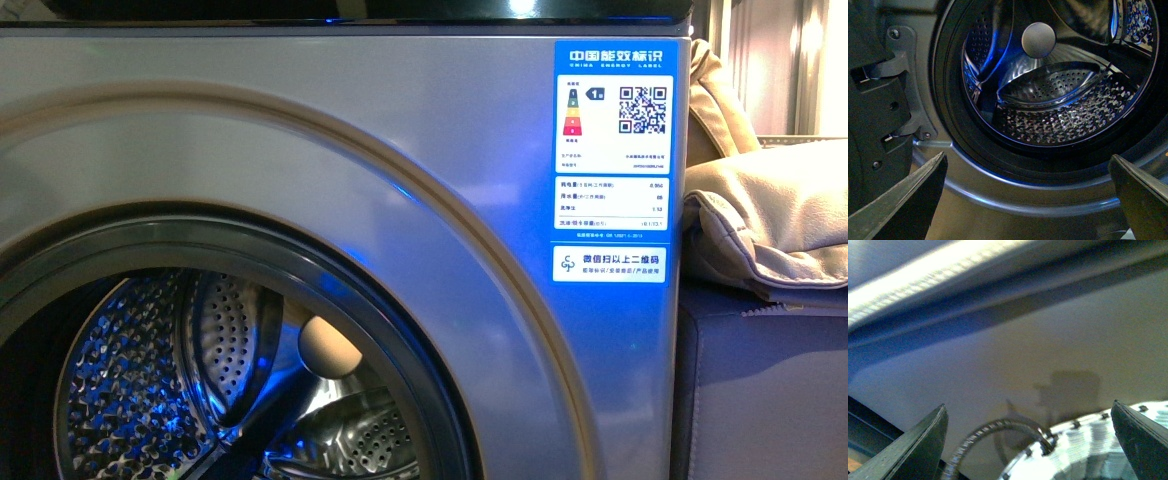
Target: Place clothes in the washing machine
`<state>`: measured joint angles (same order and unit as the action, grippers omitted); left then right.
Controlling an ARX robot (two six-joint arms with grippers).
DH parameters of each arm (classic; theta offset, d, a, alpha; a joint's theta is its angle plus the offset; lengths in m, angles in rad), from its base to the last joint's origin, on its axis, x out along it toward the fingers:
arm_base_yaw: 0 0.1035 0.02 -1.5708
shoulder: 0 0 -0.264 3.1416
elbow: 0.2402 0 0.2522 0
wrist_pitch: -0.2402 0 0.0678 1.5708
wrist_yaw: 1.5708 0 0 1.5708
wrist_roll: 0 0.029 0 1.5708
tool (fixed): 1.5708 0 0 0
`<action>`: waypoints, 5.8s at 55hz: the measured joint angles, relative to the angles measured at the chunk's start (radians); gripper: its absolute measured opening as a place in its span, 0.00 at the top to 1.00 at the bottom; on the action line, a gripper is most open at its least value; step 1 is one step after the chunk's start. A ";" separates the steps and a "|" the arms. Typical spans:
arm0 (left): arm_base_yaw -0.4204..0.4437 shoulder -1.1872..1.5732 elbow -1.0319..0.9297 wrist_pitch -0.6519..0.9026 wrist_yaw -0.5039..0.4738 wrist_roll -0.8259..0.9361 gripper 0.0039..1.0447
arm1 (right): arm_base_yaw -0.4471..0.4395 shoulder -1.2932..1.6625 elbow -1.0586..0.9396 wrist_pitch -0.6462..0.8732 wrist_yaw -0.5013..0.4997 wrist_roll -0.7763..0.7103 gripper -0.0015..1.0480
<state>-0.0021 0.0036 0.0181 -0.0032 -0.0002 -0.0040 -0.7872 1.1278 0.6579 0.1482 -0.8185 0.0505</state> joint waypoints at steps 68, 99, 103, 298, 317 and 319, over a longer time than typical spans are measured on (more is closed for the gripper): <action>0.000 0.000 0.000 0.000 0.000 0.000 0.06 | -0.042 1.421 0.248 0.236 0.344 -0.697 0.07; 0.000 0.000 0.000 0.000 0.000 0.000 0.06 | 0.059 1.638 0.401 0.338 0.391 -0.597 0.07; 0.000 0.000 0.000 0.000 0.000 0.000 0.06 | 0.069 1.670 0.423 0.353 0.391 -0.585 0.07; 0.000 0.000 0.000 0.000 0.000 0.000 0.06 | 0.045 0.165 0.347 0.343 -0.098 0.137 0.86; 0.000 0.000 0.000 0.000 0.000 0.000 0.06 | 0.374 -0.009 0.681 0.114 0.032 0.154 0.87; 0.000 0.000 0.000 0.000 0.000 0.000 0.06 | 0.410 -0.014 0.702 0.084 0.052 0.145 0.87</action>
<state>-0.0021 0.0036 0.0181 -0.0032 0.0002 -0.0040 -0.3767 1.1141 1.3598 0.2325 -0.7666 0.1951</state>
